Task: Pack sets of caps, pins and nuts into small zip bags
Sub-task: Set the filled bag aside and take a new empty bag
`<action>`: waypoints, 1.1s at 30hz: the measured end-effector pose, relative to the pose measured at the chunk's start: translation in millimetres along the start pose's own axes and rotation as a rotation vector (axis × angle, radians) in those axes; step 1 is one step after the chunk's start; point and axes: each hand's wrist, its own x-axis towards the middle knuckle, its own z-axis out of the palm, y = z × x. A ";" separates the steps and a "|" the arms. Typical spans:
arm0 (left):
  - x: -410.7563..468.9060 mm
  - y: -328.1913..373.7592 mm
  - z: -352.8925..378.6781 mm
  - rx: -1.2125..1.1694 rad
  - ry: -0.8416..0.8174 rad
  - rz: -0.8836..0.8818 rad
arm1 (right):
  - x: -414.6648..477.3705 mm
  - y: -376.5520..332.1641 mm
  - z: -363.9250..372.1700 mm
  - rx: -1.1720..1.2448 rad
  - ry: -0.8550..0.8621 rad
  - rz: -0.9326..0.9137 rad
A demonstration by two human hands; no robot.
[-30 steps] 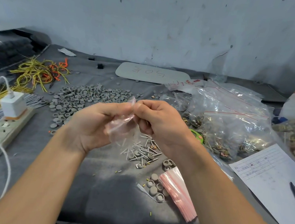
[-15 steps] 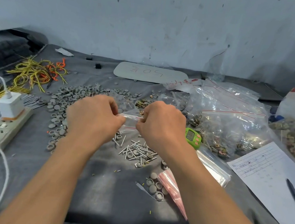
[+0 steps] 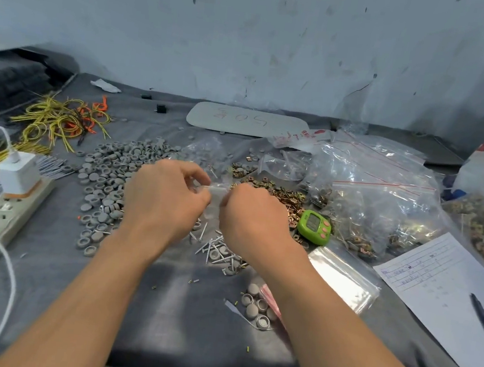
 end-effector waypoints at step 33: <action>-8.8 20.0 -3.1 0.023 0.102 0.189 | 18.9 15.3 14.1 0.275 -0.250 -0.256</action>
